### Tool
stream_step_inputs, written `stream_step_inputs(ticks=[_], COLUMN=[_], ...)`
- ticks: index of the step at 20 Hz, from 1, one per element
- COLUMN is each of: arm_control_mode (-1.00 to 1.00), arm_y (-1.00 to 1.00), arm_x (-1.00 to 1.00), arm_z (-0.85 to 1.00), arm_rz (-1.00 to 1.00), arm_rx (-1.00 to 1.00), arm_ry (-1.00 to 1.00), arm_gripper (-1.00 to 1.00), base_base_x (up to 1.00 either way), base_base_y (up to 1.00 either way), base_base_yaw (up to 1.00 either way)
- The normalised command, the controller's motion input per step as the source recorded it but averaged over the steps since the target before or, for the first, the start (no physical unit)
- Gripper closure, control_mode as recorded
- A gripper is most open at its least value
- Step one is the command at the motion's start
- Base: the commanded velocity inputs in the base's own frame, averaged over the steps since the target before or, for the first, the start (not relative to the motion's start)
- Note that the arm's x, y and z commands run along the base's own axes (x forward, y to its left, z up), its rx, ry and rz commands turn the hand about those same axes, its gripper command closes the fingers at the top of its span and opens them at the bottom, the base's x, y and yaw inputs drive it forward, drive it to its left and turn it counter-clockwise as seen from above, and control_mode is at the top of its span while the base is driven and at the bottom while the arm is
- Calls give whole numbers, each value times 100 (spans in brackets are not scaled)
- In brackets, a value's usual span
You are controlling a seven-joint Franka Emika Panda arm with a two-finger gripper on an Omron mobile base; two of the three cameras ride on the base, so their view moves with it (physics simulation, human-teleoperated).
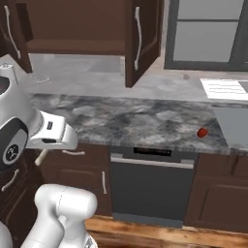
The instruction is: Open the cabinet. Pick the dish brush and place it next to the sink. Then close the cabinet.
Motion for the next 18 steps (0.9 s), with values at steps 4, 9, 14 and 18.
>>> stream_step_inputs(ticks=[4,9,14,18], arm_control_mode=[100,100,100,100], arm_y=[0,0,0,0], arm_x=[0,0,0,0], arm_z=[0,0,0,0], arm_rz=[0,0,0,0], arm_rx=[0,0,0,0], arm_ry=[0,0,0,0], arm_gripper=[100,100,100,100], base_base_x=[0,1,13,42], base_base_y=[-95,-100,-100,-100], base_base_yaw=[-12,-1,2,11])
